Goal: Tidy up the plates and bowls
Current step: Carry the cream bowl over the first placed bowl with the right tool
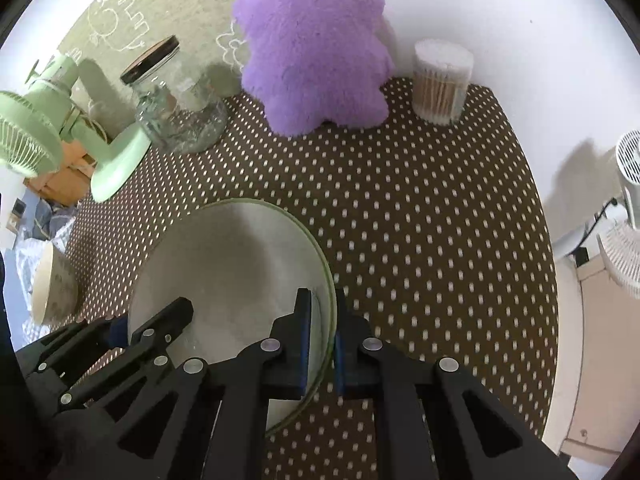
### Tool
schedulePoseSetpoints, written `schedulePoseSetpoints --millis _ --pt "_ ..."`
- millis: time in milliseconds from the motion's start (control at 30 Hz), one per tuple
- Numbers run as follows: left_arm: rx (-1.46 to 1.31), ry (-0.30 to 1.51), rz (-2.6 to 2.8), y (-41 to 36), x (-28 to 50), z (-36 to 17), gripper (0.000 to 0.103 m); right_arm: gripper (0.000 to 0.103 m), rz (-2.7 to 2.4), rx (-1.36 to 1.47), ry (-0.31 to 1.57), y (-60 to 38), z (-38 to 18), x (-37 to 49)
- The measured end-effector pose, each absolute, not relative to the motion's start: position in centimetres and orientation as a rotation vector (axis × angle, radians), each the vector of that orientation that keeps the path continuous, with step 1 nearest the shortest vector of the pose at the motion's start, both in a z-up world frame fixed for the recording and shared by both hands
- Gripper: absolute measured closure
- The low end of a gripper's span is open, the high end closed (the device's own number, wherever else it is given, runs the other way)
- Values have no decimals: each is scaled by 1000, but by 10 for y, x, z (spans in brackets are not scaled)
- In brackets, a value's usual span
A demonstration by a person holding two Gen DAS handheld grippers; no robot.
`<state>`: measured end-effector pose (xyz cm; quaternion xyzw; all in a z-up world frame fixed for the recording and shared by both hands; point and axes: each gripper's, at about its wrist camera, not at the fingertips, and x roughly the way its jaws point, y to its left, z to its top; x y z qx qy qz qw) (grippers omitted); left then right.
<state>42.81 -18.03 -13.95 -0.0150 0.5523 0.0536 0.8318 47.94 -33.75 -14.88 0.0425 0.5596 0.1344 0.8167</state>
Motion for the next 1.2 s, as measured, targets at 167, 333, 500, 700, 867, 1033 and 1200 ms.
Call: schedulePoseSetpoints --millis 167,333,500,700,867,1033,1200 --pt "-50 1215 112 -180 401 -139 89 91 282 91 1224 -339 -146 451" --pt "-40 1230 111 -181 379 -139 89 91 283 99 1251 -340 -146 424" --pt "-38 1255 100 -180 360 -142 89 91 274 94 1271 -341 -142 395" --pt "-25 1260 97 -182 344 -142 88 91 268 112 1295 -343 -143 377" --pt "-30 1268 82 -179 333 -141 88 91 253 116 1293 -344 -141 365" --pt "-11 1262 62 -177 316 -134 88 91 241 118 1295 -341 -137 352" --pt "-22 1239 41 -173 306 -126 88 91 218 119 1289 -337 -132 337"
